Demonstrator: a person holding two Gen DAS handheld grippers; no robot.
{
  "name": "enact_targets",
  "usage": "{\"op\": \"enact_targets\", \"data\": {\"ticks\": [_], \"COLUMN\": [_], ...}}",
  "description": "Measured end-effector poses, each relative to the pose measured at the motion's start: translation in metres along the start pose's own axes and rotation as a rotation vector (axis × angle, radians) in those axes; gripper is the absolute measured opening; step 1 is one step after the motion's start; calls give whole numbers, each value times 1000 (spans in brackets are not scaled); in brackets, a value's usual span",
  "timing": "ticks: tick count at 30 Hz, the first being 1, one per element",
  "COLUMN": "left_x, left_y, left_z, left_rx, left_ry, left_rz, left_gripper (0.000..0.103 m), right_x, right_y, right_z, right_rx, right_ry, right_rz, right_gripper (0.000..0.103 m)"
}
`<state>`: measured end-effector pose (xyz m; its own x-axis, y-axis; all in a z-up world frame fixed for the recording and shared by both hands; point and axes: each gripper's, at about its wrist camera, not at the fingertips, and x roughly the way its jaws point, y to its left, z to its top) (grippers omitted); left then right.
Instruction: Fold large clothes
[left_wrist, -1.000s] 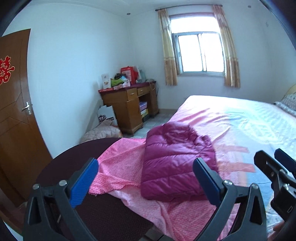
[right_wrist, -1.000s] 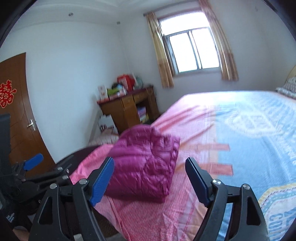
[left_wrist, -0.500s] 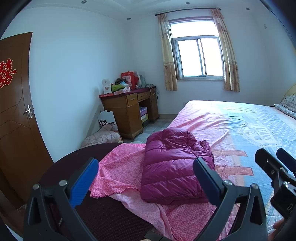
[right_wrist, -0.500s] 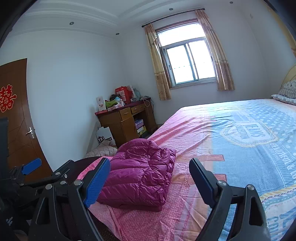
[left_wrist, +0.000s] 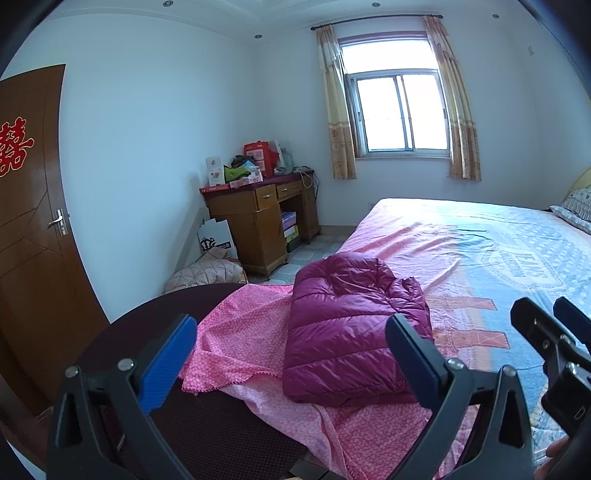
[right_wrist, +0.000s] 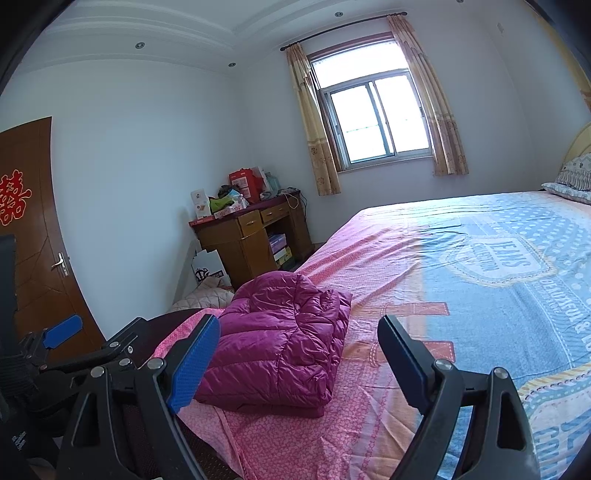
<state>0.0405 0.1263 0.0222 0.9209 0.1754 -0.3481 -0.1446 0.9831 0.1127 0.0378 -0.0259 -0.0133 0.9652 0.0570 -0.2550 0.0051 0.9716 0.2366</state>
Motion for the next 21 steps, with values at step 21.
{"op": "enact_targets", "data": {"ticks": [21], "left_x": [2], "left_y": [1], "left_z": [-1], "left_rx": [2], "left_ry": [7], "left_rz": [9], "left_gripper": [103], "right_x": [0], "right_y": [-3], "right_z": [-1], "right_rx": [4], "right_ry": [11], "right_rz": [0], "right_gripper": [88]}}
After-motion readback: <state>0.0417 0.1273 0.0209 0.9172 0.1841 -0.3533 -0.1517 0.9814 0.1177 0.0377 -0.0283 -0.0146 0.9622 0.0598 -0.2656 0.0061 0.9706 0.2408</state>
